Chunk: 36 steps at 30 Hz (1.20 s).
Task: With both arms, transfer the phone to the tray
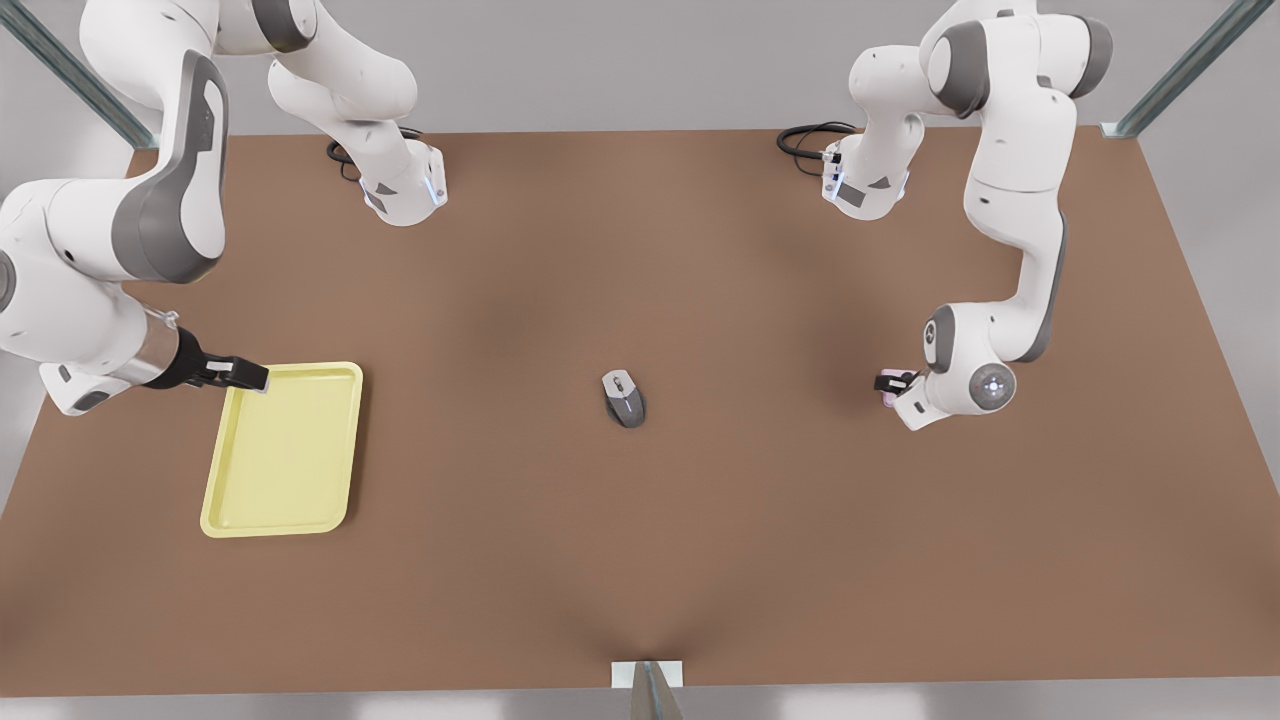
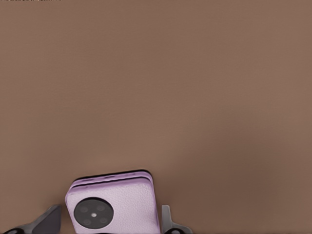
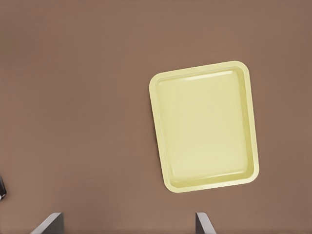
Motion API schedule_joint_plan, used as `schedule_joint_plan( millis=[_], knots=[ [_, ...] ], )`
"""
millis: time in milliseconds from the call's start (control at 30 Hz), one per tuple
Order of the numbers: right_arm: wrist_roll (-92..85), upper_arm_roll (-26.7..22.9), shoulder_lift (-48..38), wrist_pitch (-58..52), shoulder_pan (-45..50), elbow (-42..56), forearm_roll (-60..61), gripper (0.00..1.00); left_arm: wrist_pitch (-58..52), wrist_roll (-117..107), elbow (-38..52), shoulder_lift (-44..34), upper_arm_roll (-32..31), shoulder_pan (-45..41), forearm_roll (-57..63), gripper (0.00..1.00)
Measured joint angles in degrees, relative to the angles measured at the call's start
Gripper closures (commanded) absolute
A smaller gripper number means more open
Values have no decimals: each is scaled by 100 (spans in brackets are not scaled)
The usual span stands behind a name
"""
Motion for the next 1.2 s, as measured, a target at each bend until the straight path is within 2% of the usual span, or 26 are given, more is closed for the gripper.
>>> schedule_joint_plan(
  millis=[267, 367, 767, 800, 833, 867, 1200],
  knots=[
    [10, 2, 0, 2, -7, 3, 5, 0, 52, 62, 2, -47, 0, -25, -33, 0],
    [12, 2, 7, 3, -8, 1, 11, 0, 60, 5, 2, -46, 0, -46, -34, 16],
    [15, -7, 9, 4, -26, 0, 23, 0, 82, -364, 55, 19, 1, -79, -14, 15],
    [15, -7, 9, 5, -26, 0, 21, 0, 83, -393, 55, 28, 0, -79, -9, 15],
    [16, -7, 9, 5, -26, 0, 21, 0, 85, -422, 55, 33, 0, -79, -3, 23],
    [16, -7, 9, 5, -31, 0, 22, 0, 88, -454, 55, 35, 0, -89, 8, 23],
    [19, -6, 9, 5, -44, 0, 32, 0, 49, -731, 240, -75, 1, -274, 18, 23]
  ],
)
